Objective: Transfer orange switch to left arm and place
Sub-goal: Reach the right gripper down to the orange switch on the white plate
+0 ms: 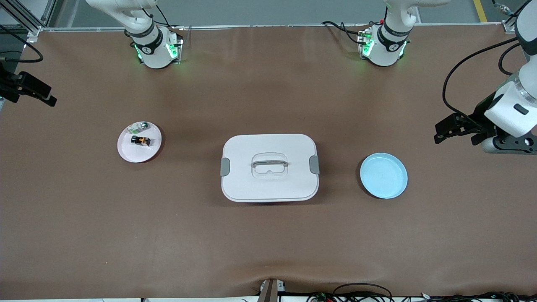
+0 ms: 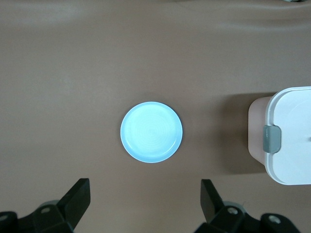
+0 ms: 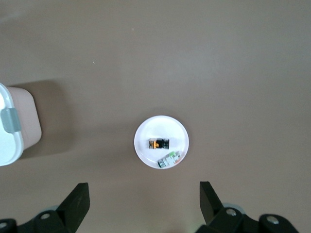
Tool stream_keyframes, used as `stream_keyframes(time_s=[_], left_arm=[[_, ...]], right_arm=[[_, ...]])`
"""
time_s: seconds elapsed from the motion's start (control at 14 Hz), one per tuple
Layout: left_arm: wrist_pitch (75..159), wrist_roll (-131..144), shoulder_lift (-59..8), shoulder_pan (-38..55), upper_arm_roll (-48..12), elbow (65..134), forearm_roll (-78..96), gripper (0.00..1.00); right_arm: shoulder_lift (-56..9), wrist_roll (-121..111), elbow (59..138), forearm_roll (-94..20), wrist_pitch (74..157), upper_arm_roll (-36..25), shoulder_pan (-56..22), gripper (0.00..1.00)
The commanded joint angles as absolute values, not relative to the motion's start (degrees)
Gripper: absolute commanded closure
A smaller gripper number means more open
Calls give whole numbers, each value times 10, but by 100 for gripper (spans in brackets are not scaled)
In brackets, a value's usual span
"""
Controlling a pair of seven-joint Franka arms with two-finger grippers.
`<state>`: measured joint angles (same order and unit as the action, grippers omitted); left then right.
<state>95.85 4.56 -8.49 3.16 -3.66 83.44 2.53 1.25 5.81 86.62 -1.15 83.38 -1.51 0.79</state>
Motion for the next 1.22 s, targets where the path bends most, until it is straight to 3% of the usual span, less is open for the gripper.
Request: stream_keyframes(time_s=[0.0,0.5,0.79,1.15], left_arm=[[959,41,-86,33,-36,829,32,0],[959,41,-86,32,-36,829,33,0],[959,46,-87,33,-36,829,33,0],[959,47,-87,33,-36,829,33,0]], right_arm=[[-20,66,874,-15,831,-10,14,0],[-90,70,892,-23,843,-9,-28,0],[-39,70,1075,7,988,-8,-49,0],[-4,72,1228,38,1118,-8,-49,0]])
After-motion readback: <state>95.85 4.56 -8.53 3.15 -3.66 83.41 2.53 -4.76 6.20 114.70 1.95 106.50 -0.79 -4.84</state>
